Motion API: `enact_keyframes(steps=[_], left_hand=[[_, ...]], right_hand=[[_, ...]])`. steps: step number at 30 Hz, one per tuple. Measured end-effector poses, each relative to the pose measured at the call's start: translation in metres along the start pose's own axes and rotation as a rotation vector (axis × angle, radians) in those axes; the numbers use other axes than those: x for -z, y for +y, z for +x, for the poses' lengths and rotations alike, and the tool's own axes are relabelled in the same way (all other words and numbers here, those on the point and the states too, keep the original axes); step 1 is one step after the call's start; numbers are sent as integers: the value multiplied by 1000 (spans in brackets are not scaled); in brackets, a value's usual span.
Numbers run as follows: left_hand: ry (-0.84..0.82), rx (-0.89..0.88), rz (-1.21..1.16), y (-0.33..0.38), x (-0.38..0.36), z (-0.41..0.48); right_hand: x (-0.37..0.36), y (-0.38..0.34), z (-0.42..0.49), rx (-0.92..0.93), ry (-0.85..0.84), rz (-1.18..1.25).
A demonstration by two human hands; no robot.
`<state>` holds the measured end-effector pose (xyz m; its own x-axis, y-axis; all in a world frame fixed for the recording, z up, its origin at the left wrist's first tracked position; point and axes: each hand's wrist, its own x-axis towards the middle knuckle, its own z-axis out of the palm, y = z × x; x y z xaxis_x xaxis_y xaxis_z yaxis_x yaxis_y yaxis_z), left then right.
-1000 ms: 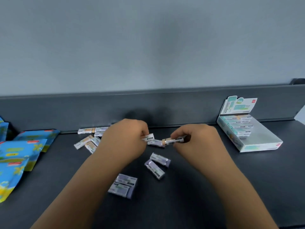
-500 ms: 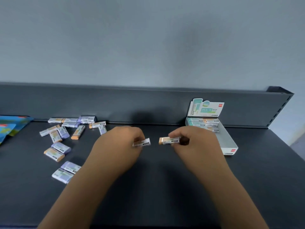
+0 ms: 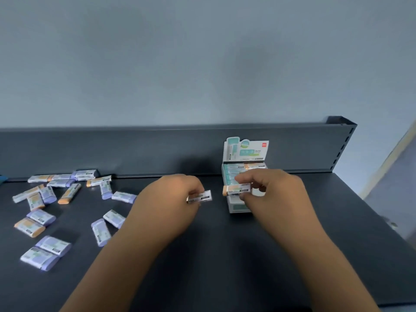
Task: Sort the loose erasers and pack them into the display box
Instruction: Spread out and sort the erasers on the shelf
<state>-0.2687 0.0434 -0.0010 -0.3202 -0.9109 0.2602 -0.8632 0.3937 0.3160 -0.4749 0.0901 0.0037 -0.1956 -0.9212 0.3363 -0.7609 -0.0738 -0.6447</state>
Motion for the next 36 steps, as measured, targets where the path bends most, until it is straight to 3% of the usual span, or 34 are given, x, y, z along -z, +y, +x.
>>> enact_keyframes(steps=[7, 17, 31, 36], left_hand=[[-9, 39, -88, 58, -25, 24], [10, 67, -68, 85, -38, 46], [26, 15, -53, 84, -42, 66], [23, -52, -47, 83, -46, 79]], right_hand=[[51, 54, 55, 30, -99, -95], [21, 91, 110, 336, -300, -448], [-5, 107, 104, 382, -119, -427], [-5, 103, 105, 363, -130, -422]])
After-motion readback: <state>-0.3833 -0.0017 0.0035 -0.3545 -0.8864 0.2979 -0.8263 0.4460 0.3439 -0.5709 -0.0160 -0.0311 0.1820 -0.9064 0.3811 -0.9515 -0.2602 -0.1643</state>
